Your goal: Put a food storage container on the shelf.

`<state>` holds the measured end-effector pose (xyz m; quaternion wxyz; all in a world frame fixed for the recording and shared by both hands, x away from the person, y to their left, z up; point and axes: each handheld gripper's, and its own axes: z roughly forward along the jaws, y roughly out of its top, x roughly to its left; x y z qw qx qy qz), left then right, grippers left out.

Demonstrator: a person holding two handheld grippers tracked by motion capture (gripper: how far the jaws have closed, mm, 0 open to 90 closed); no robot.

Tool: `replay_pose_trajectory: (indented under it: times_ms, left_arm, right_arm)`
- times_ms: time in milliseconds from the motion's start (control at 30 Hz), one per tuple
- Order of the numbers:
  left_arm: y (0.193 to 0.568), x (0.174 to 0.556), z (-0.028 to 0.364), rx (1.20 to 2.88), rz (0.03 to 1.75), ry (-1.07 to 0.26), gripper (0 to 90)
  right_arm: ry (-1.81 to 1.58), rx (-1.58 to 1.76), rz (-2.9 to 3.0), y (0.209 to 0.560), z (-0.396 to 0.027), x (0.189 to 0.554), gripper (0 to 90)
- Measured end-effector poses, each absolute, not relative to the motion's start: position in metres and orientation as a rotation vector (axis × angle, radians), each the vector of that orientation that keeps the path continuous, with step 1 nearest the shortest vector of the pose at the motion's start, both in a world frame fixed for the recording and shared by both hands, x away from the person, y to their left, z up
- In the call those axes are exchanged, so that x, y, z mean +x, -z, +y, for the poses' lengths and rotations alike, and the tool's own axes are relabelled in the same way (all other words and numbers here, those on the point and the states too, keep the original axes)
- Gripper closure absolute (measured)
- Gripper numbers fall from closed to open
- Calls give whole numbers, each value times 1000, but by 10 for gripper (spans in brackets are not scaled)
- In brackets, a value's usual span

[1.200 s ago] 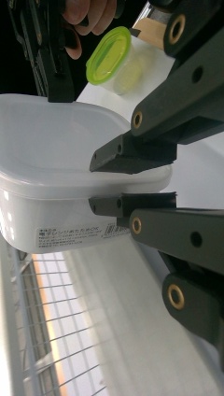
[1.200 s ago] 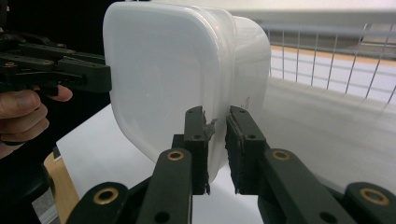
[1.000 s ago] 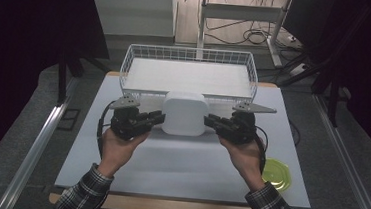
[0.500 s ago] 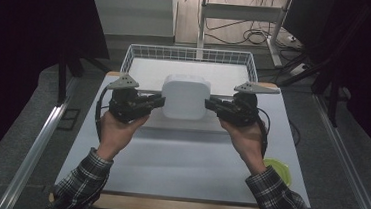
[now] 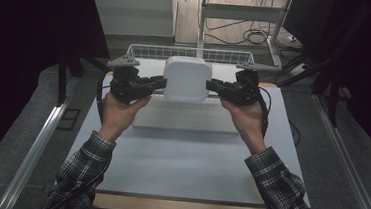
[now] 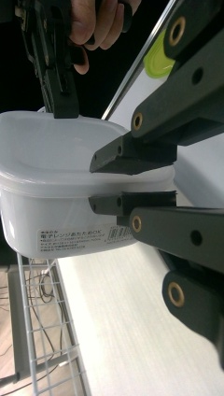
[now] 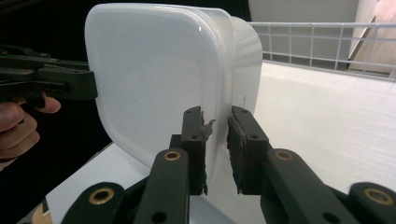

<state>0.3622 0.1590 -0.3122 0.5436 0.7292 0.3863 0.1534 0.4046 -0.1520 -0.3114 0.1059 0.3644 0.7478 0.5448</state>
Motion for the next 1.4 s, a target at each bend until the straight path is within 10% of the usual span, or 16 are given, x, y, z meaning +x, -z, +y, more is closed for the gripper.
replay_pose_trajectory:
  times_ms: [900, 1400]
  left_arm:
    - [324, 399, 159, 1715, 965, -299, 779]
    - [324, 406, 150, 1734, 959, -380, 601]
  right_arm:
    - [-1543, 1121, 2208, 305, -149, 433, 752]
    - [-1572, 1122, 2195, 307, -144, 444, 651]
